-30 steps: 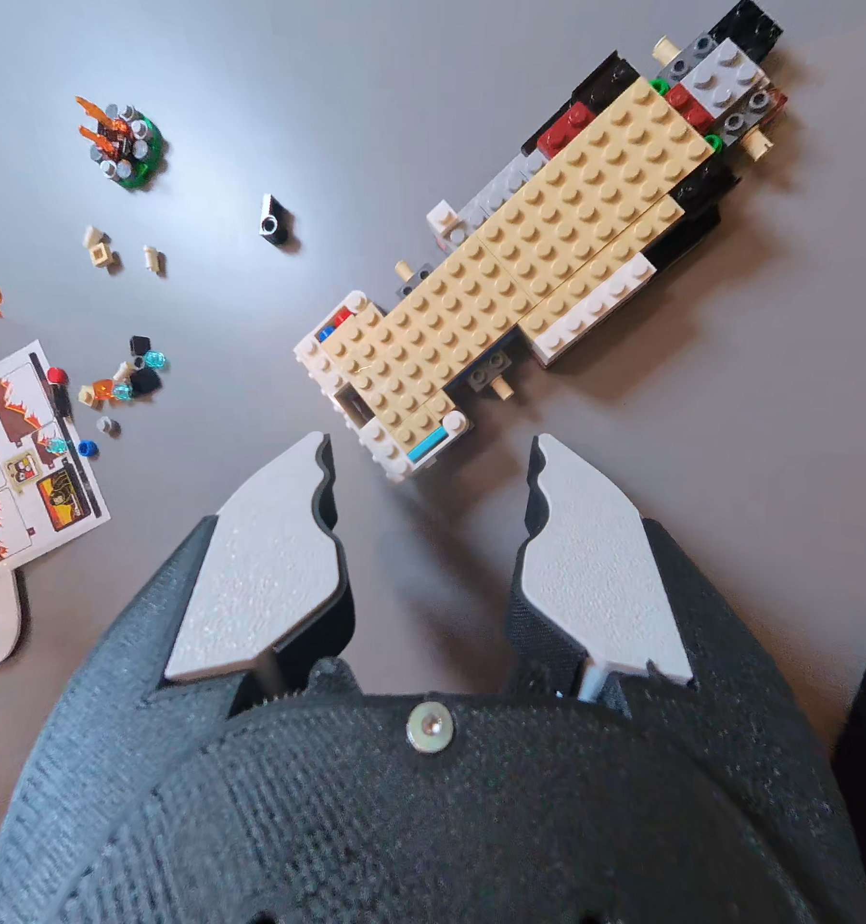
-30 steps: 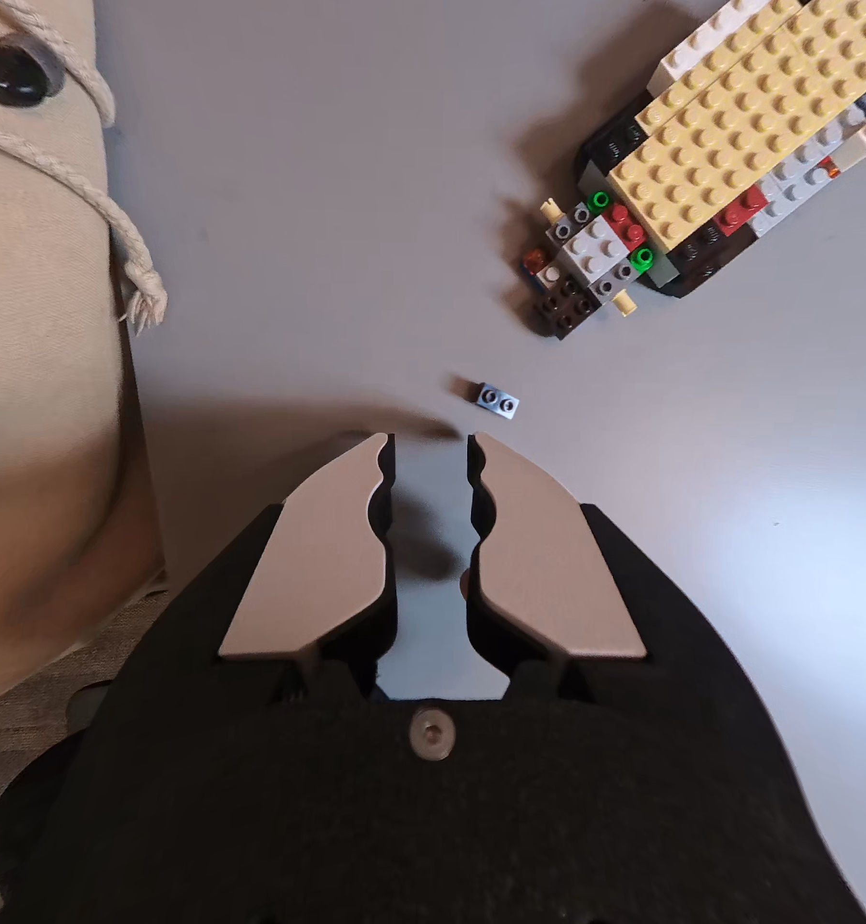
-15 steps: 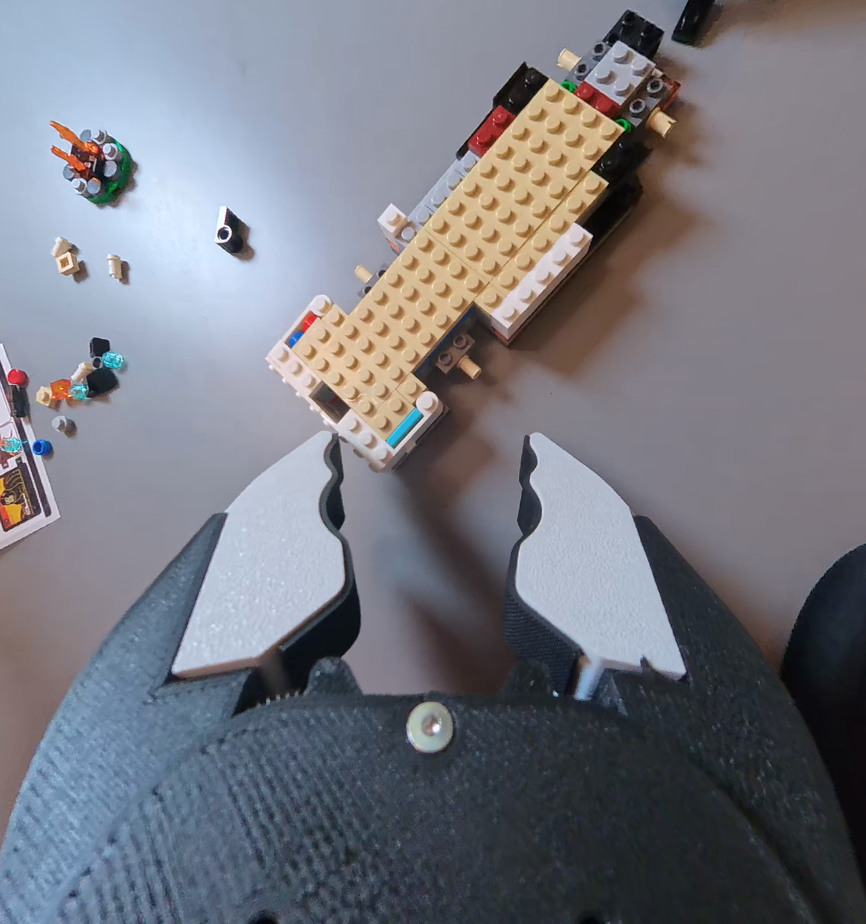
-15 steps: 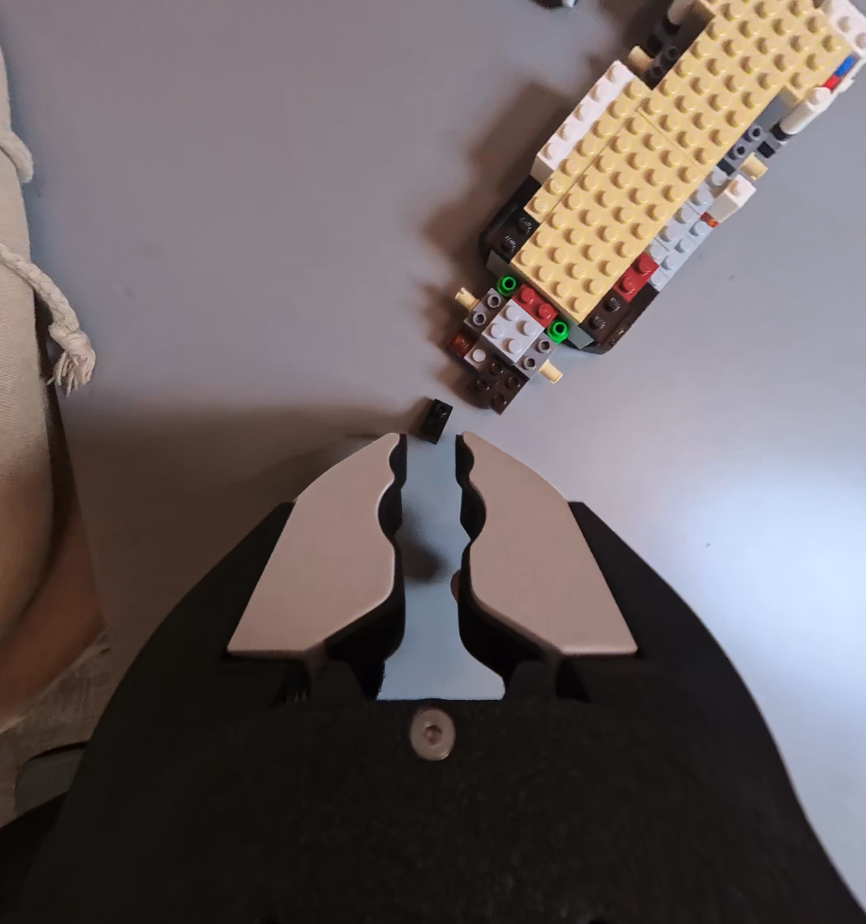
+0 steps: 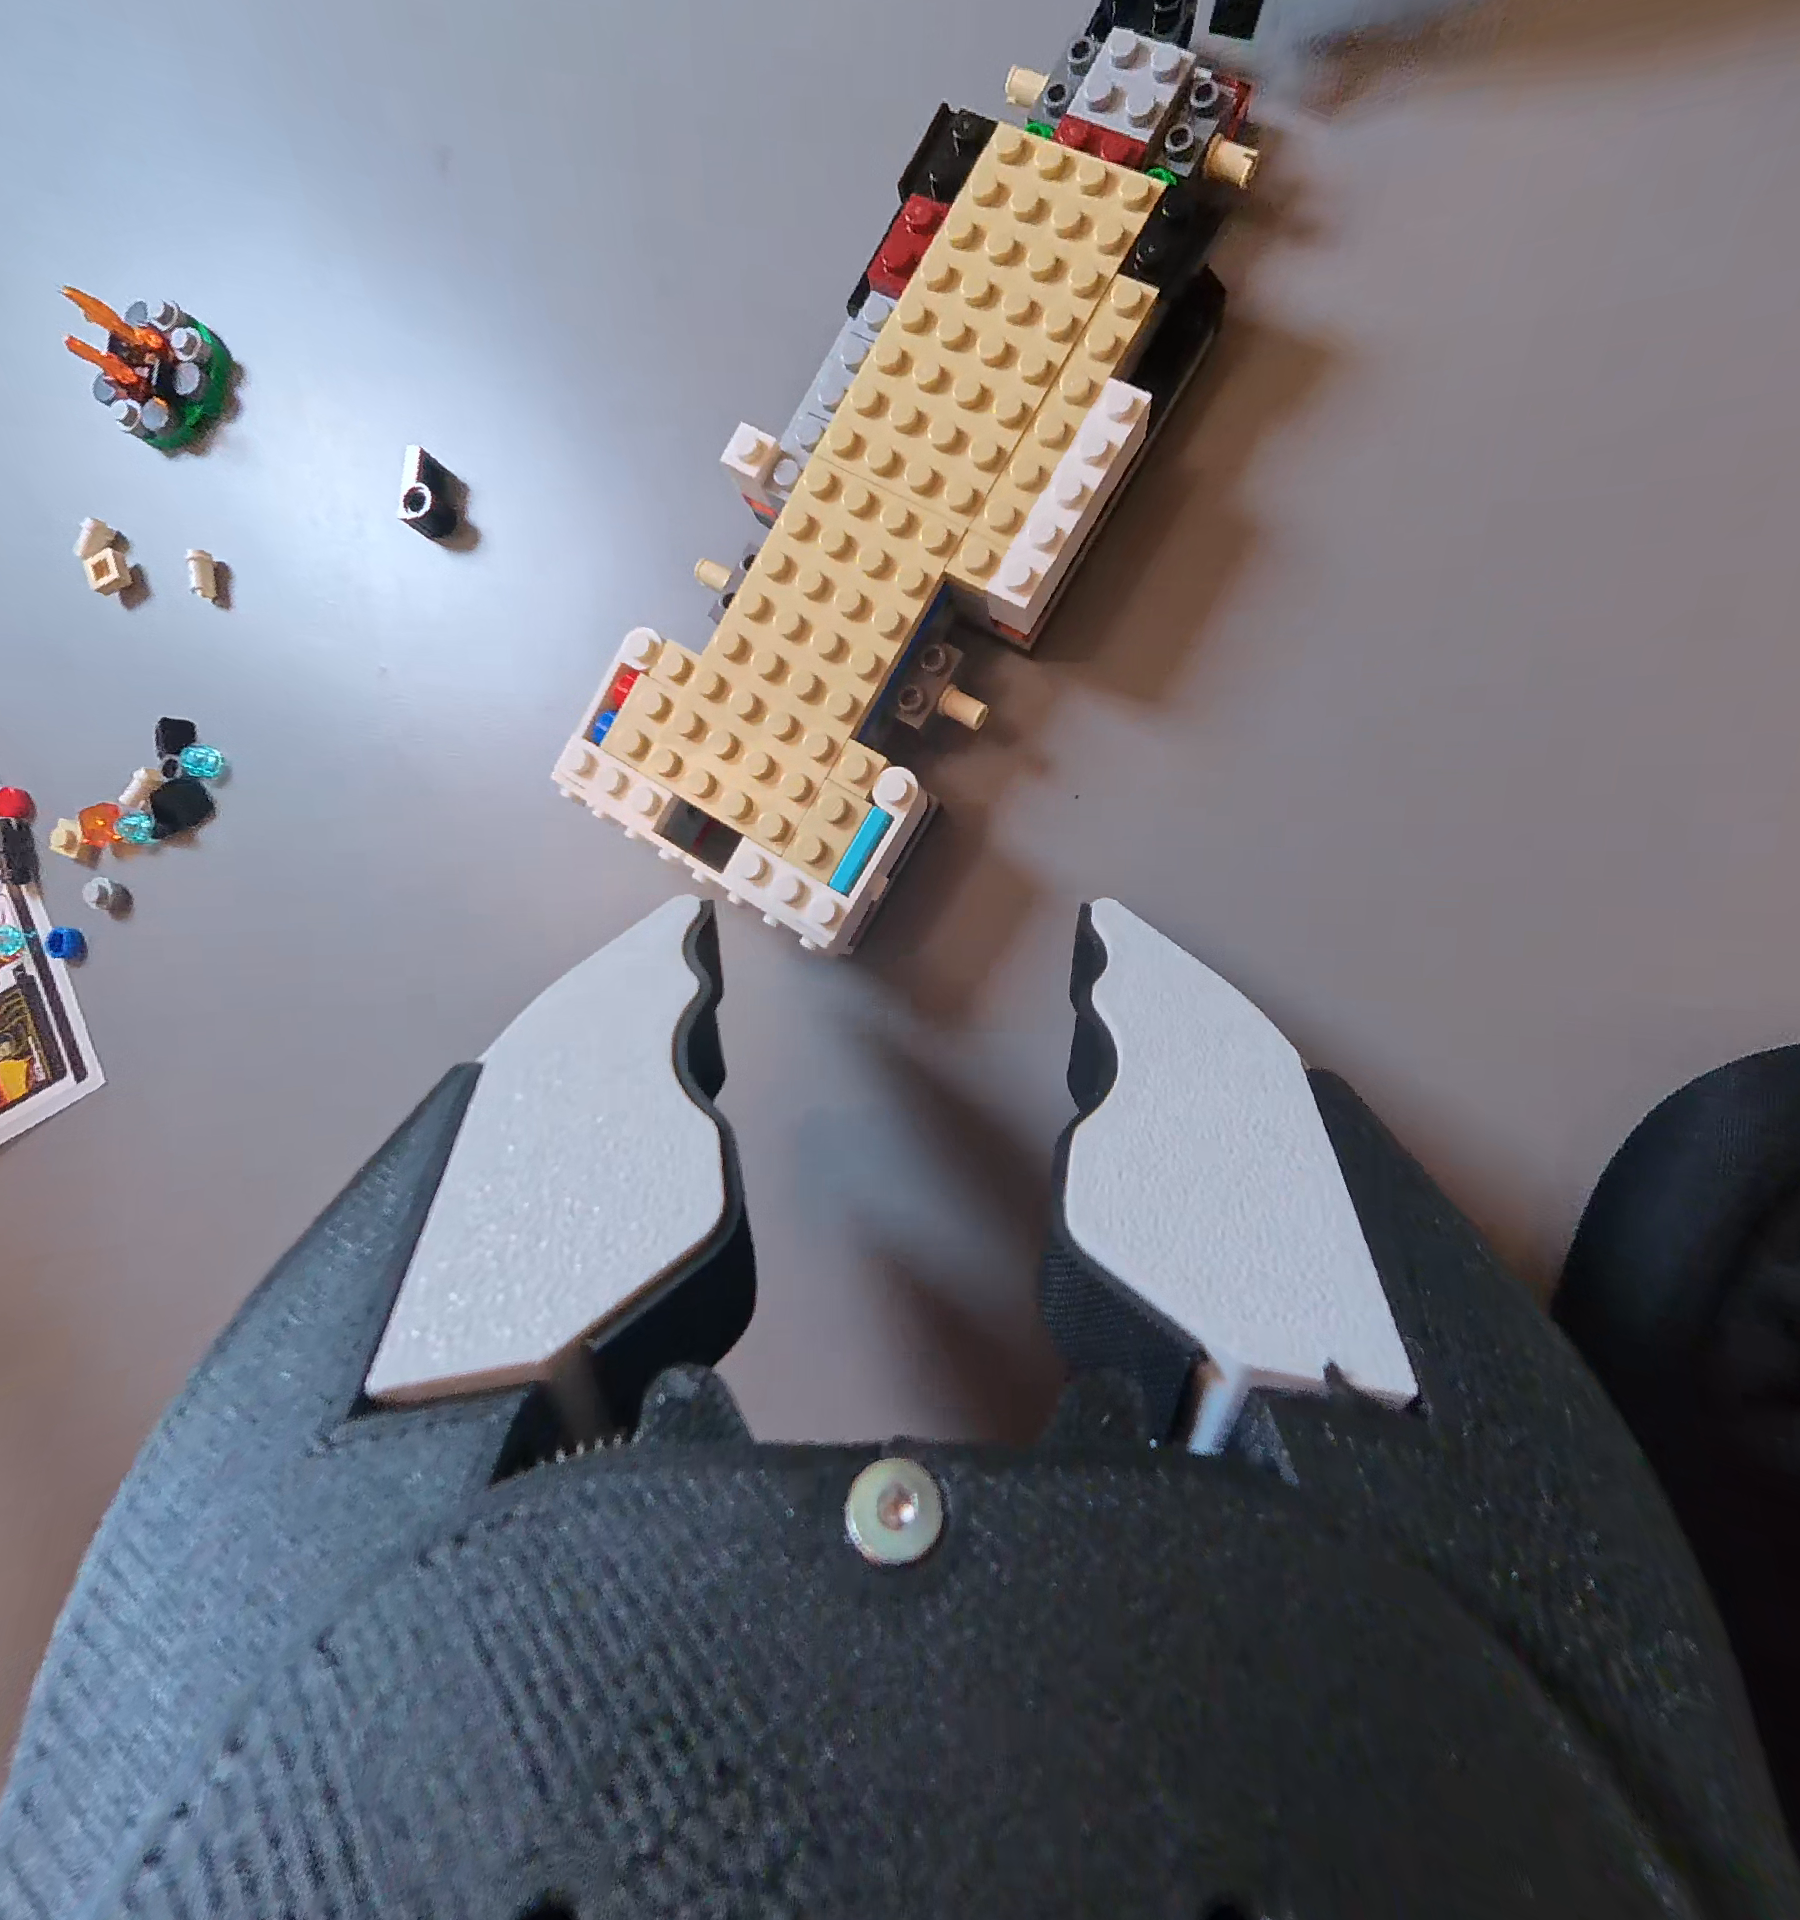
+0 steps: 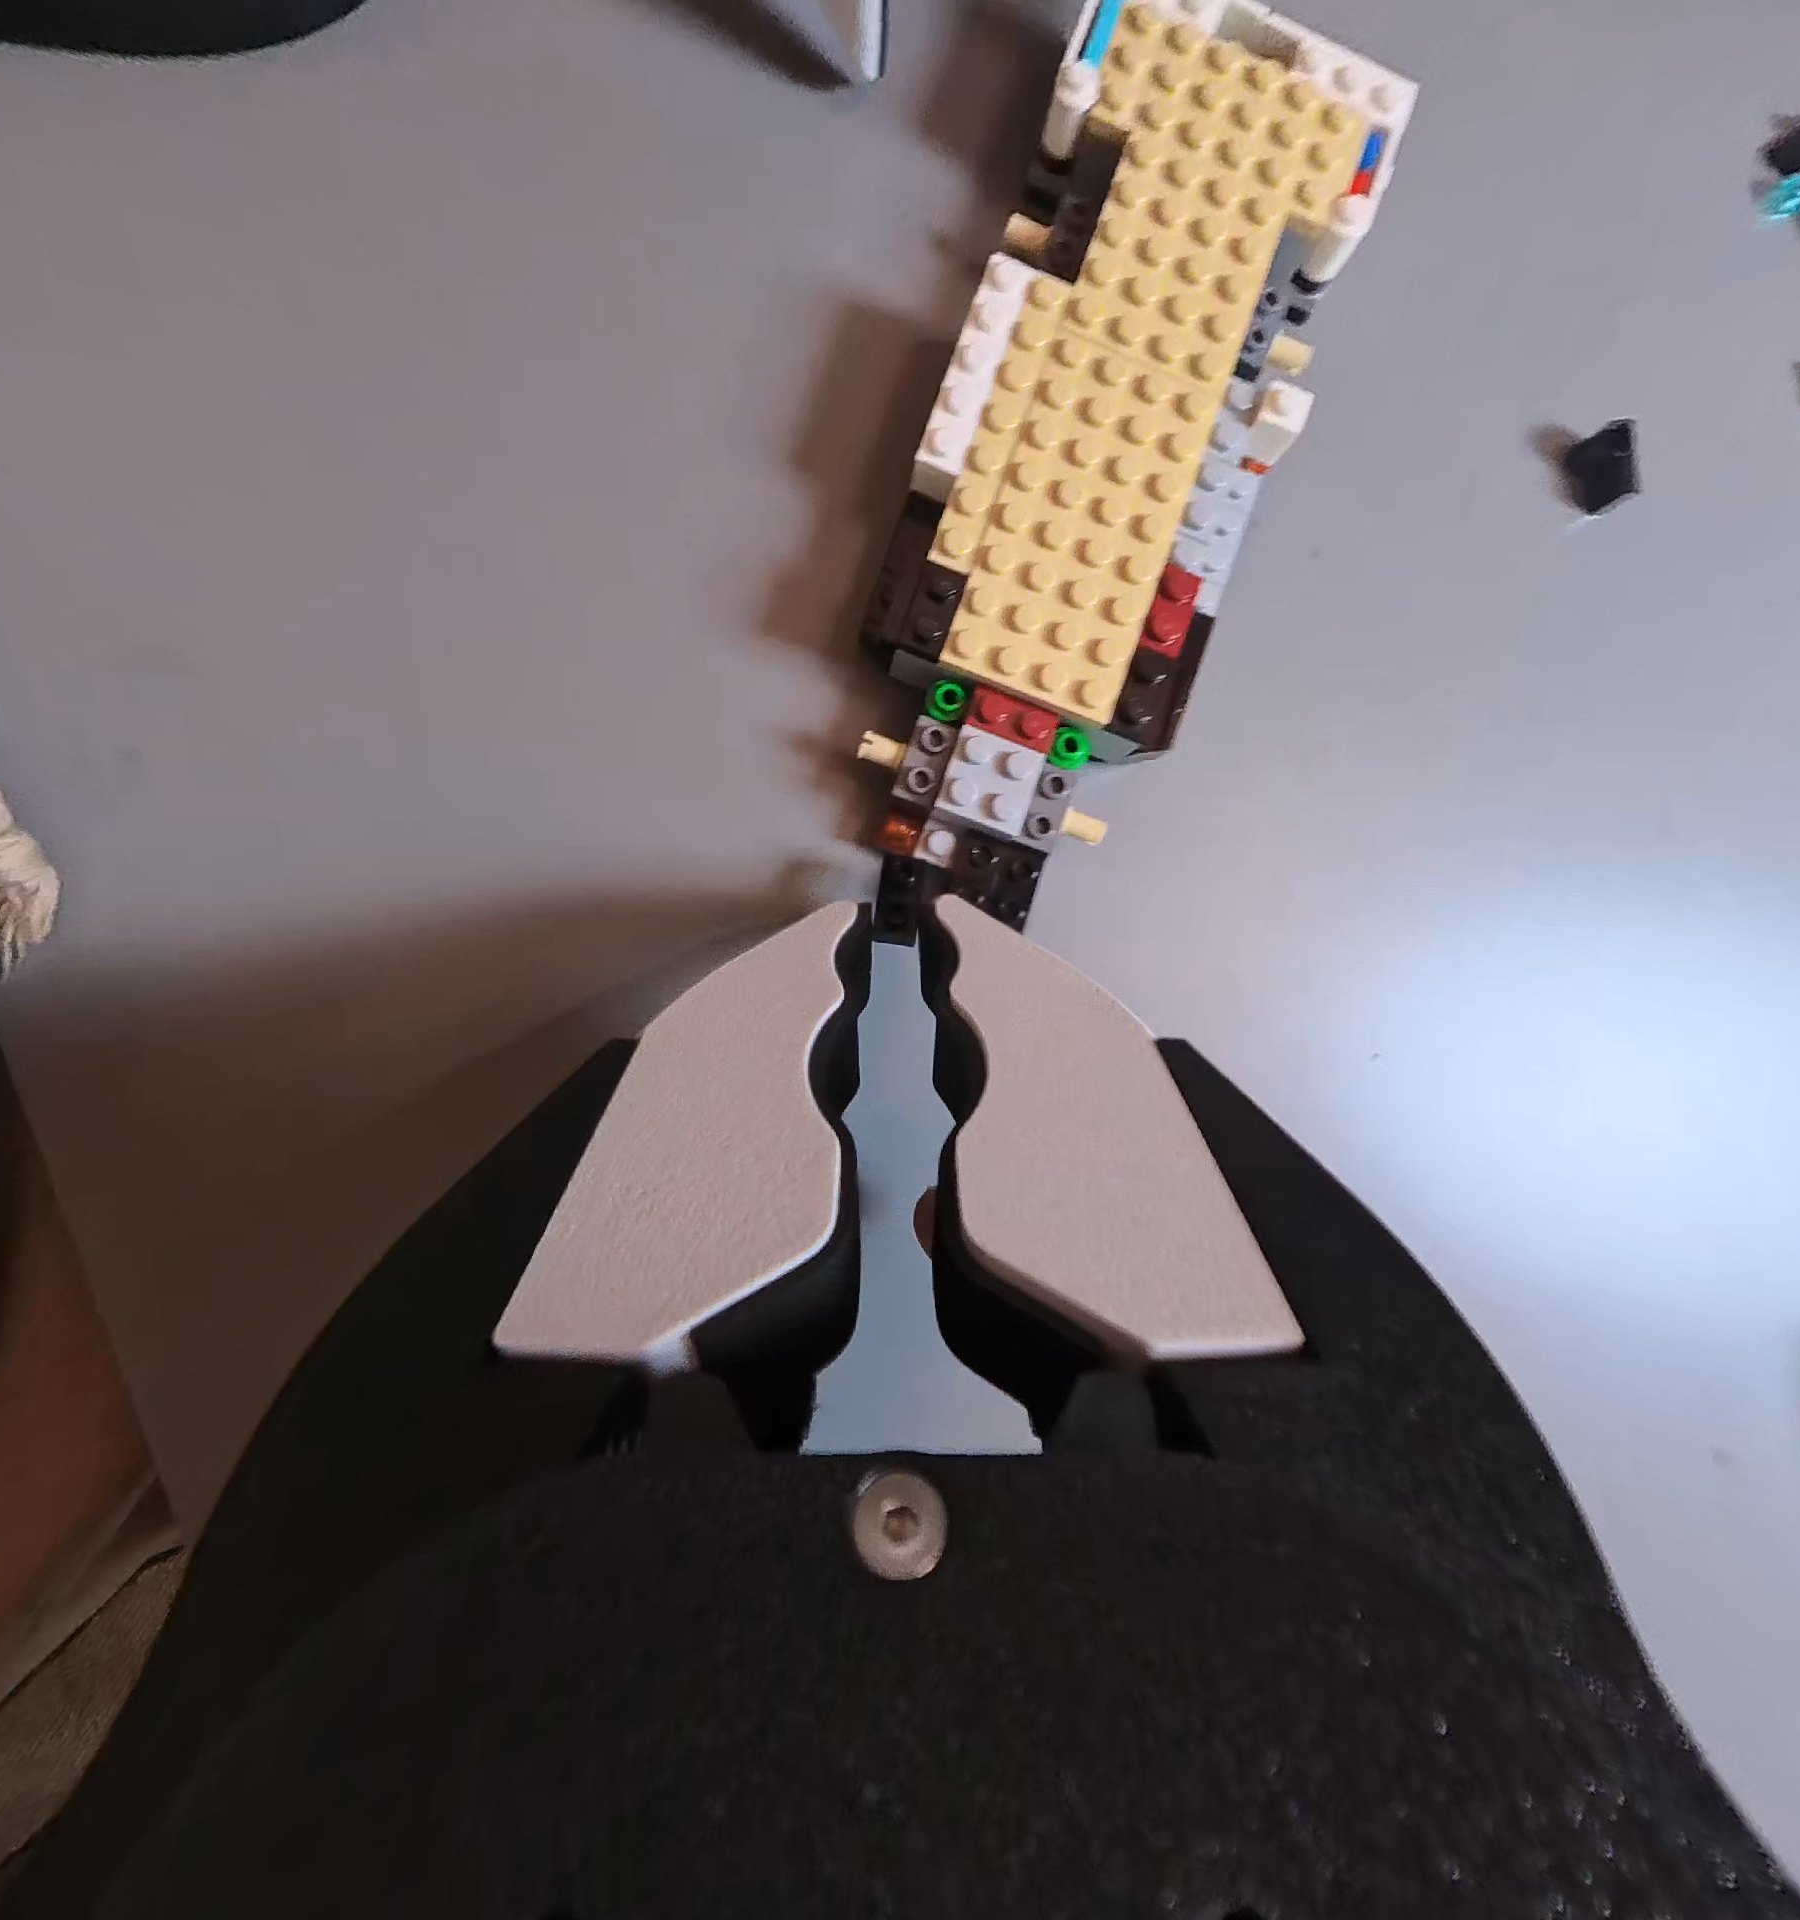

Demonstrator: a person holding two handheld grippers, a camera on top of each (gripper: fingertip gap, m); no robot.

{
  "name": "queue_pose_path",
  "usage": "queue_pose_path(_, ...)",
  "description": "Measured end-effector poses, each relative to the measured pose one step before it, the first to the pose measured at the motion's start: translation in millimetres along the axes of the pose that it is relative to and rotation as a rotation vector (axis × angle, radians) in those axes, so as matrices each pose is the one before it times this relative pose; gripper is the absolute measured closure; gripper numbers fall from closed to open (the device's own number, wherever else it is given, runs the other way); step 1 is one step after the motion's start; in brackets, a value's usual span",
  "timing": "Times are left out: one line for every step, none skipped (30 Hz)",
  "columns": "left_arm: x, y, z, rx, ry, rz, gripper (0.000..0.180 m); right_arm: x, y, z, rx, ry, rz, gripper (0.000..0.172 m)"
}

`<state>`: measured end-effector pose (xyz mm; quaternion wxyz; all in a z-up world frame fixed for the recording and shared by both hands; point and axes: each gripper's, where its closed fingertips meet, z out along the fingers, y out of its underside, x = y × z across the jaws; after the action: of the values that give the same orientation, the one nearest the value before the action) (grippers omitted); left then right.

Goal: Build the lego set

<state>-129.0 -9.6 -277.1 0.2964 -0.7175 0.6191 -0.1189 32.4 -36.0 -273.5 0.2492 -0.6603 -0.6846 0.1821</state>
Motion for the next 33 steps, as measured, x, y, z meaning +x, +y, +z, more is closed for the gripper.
queue_pose_path(-1.07, -0.35, -0.37, -0.0007, -0.0067, 0.0032, 0.115, 3.28, -2.06, -0.67, 0.0109, 0.0101, 0.0099, 0.163)
queue_pose_path(-0.37, -0.88, -0.41, 0.0026, -0.0044, 0.0025, 0.115, 2.41, -1.52, 0.15, 0.0054, 0.0068, 0.0106, 0.163)
queue_pose_path(-0.02, -1.15, -0.23, 0.0047, -0.0023, 0.0, 0.115, 1.12, -0.74, 0.94, 0.0015, 0.0018, 0.0066, 0.163)
queue_pose_path(-0.19, -0.48, 0.03, 0.0016, -0.0024, -0.0004, 0.115, -0.03, -0.42, 1.45, 0.0007, -0.0005, 0.0019, 0.163)
queue_pose_path(-0.37, 0.48, 0.2, -0.0032, -0.0035, 0.0007, 0.115, -0.48, 0.0, 1.72, -0.0004, -0.0007, 0.0002, 0.163)
queue_pose_path(-0.04, 0.52, 0.42, -0.0026, -0.0006, 0.0005, 0.115, -0.66, 0.43, 1.57, -0.0034, -0.0006, 0.0002, 0.163)
queue_pose_path(0.16, -0.04, 0.5, 0.0014, 0.0006, -0.0009, 0.115, -0.26, 0.33, 1.15, -0.0032, 0.002, -0.0001, 0.163)
queue_pose_path(0.19, -0.17, 0.37, 0.0021, 0.0016, -0.0018, 0.115, -0.03, 0.18, 0.6, -0.0019, 0.003, -0.0007, 0.163)
queue_pose_path(0.5, 0.27, 0.47, -0.0012, 0.0033, -0.0015, 0.115, 0.01, 0.02, 0.1, -0.0017, 0.0034, 0.0002, 0.163)
queue_pose_path(0.07, 0.4, 0.58, -0.0019, -0.0002, 0.0016, 0.115, 0.26, 0.13, -0.07, -0.0023, 0.0045, 0.0017, 0.163)
queue_pose_path(0.14, 0.17, 0.44, 0.0003, 0.0004, 0.0019, 0.115, 0.28, 0.12, 0.13, -0.0007, 0.0047, 0.0002, 0.162)
queue_pose_path(0.28, 0.23, 0.36, 0.0006, 0.0025, -0.0011, 0.115, 0.18, -0.17, 0.11, 0.0022, 0.0048, -0.0023, 0.162)
queue_pose_path(0.07, 0.22, 0.39, 0.0006, 0.0015, -0.0015, 0.115, 0.29, -0.07, 0.19, 0.0007, 0.0054, -0.003, 0.161)
queue_pose_path(-0.4, 0.31, 0.31, 0.0006, -0.002, -0.0002, 0.115, -0.02, 0.01, 0.14, 0.0, 0.0028, -0.0033, 0.161)
queue_pose_path(-0.17, 0.46, 0.25, -0.0007, 0.0, -0.0011, 0.115, 0.06, -0.26, -0.04, 0.0014, 0.0027, -0.0027, 0.161)
queue_pose_path(-0.1, 0.7, 0.28, -0.0021, 0.0012, -0.0024, 0.115, 0.33, -0.1, -0.02, 0.0006, 0.0055, -0.0015, 0.161)
queue_pose_path(-0.23, 0.53, 0.33, -0.0013, -0.0007, -0.001, 0.115, 0.09, 0.27, -0.04, -0.0008, 0.0039, -0.0028, 0.161)
queue_pose_path(0.08, -0.22, 0.03, 0.003, 0.0019, -0.0015, 0.115, -0.36, 0.23, 0.05, -0.0001, 0.002, -0.0044, 0.16)
queue_pose_path(-0.04, -0.11, -0.05, 0.0022, 0.0003, -0.0014, 0.115, -0.27, -0.22, -0.2, 0.0034, 0.0025, -0.0038, 0.16)
queue_pose_path(-0.37, 0.28, 0.01, -0.0018, -0.0018, -0.0005, 0.115, 0.0, -0.22, -0.14, 0.0022, 0.0036, -0.0029, 0.16)
queue_pose_path(0.24, 0.26, -0.03, -0.0015, 0.0014, -0.0005, 0.115, 0.43, 0.24, 0.05, -0.0009, 0.0065, -0.0059, 0.159)
queue_pose_path(0.2, -0.17, -0.21, 0.0005, 0.0001, 0.0008, 0.115, 0.78, 0.1, -0.17, 0.0004, 0.0086, -0.0092, 0.159)
queue_pose_path(0.17, -0.08, -0.02, 0.0001, -0.0003, 0.0014, 0.115, 0.51, -0.24, -0.23, 0.0034, 0.0068, -0.0069, 0.159)
queue_pose_path(0.2, -0.08, 0.0, 0.0001, 0.0003, 0.0007, 0.115, 0.03, -0.08, -0.07, 0.0016, 0.0023, -0.0017, 0.159)
queue_pose_path(-0.03, -0.03, 0.23, -0.0001, -0.0011, 0.0009, 0.115, -0.35, 0.0, 0.06, -0.0004, -0.0001, 0.0002, 0.159)
queue_pose_path(0.23, -0.2, 0.12, 0.0009, 0.0012, -0.0008, 0.116, -0.37, -0.19, -0.06, 0.0016, 0.0016, -0.0015, 0.16)
queue_pose_path(0.26, -0.02, 0.01, 0.0001, 0.0014, -0.0011, 0.116, -0.7, -0.35, -0.25, 0.0025, 0.0002, -0.0015, 0.161)
queue_pose_path(0.1, -0.15, 0.04, 0.0006, -0.0004, 0.0008, 0.116, -0.85, 0.09, -0.01, -0.0011, -0.0019, 0.0026, 0.164)
queue_pose_path(0.04, 0.0, -0.05, 0.0001, -0.0005, 0.0013, 0.116, -0.17, 0.06, 0.17, -0.001, 0.0007, 0.0074, 0.164)
queue_pose_path(0.17, -0.04, -0.02, -0.0002, 0.0001, 0.0008, 0.116, -0.19, -0.26, 0.01, 0.0005, -0.0016, 0.0128, 0.164)
queue_pose_path(0.04, 0.0, -0.11, -0.0004, 0.0004, -0.0001, 0.116, -0.62, -0.18, -0.03, -0.002, -0.0079, 0.0229, 0.164)
queue_pose_path(0.13, 0.03, -0.03, -0.0008, 0.0001, 0.0001, 0.116, -0.82, -0.35, -0.02, -0.0025, -0.0127, 0.0324, 0.164)
queue_pose_path(0.29, 0.1, -0.1, -0.0006, 0.0008, 0.0001, 0.116, -0.51, -0.38, -0.09, -0.0012, -0.0121, 0.0348, 0.164)
